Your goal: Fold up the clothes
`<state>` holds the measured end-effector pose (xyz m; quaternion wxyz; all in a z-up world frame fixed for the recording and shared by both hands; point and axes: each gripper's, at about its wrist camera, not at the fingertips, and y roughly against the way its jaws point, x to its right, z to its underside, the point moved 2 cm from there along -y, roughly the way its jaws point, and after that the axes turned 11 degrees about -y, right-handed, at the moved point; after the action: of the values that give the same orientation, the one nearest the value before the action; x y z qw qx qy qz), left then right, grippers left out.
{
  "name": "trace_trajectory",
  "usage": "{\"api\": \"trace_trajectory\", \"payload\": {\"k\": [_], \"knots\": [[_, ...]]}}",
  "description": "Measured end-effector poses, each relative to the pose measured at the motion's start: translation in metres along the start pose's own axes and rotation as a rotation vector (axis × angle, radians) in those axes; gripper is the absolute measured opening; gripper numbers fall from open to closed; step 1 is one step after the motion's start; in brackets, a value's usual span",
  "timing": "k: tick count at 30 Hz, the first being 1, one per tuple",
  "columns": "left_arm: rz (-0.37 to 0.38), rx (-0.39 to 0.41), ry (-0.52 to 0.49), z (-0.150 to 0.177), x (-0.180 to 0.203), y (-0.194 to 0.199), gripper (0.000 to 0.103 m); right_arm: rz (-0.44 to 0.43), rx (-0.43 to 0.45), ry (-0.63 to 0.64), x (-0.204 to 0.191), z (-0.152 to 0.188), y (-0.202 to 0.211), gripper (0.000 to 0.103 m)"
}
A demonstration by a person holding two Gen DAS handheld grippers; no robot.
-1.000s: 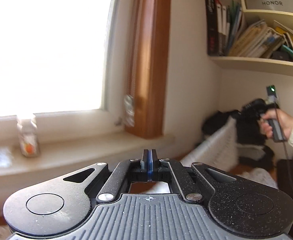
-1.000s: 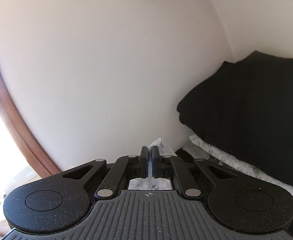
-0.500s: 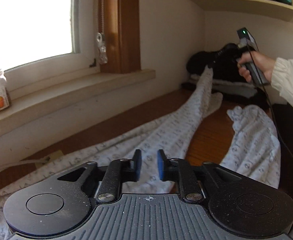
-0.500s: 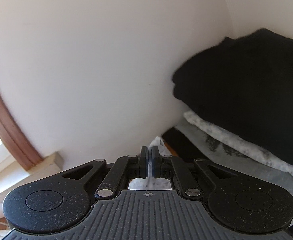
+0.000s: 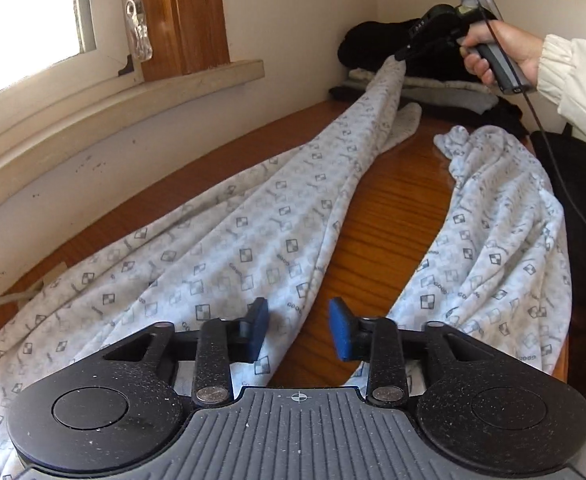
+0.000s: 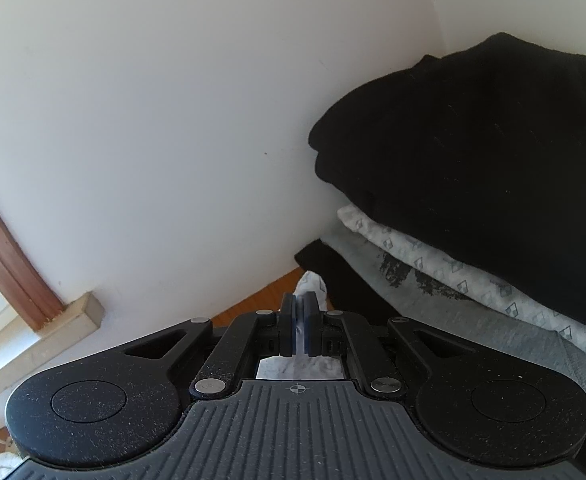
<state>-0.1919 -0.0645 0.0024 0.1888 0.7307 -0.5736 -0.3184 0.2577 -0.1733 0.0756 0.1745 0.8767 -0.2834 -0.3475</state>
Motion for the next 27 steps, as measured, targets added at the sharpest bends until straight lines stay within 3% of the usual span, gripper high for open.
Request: {"api": "trace_trajectory", "payload": {"k": [4, 10, 16, 20, 27], "knots": [[-0.074, 0.057, 0.008, -0.005, -0.015, 0.012, 0.002, -0.004, -0.004, 0.003, -0.002, 0.000, -0.004, 0.005], [-0.221, 0.181, 0.093, -0.041, -0.078, 0.062, 0.001, -0.068, 0.004, 0.011, -0.034, -0.016, -0.027, 0.005], [-0.357, 0.263, 0.100, -0.083, -0.117, 0.116, 0.001, -0.140, 0.153, 0.012, -0.099, -0.061, -0.011, 0.001], [-0.328, 0.243, 0.060, -0.087, -0.101, 0.126, 0.001, -0.150, 0.067, 0.042, -0.105, -0.056, -0.007, 0.002], [-0.240, 0.125, 0.044, -0.048, -0.073, 0.078, 0.001, -0.078, -0.145, 0.113, -0.076, 0.004, -0.047, 0.008]]}}
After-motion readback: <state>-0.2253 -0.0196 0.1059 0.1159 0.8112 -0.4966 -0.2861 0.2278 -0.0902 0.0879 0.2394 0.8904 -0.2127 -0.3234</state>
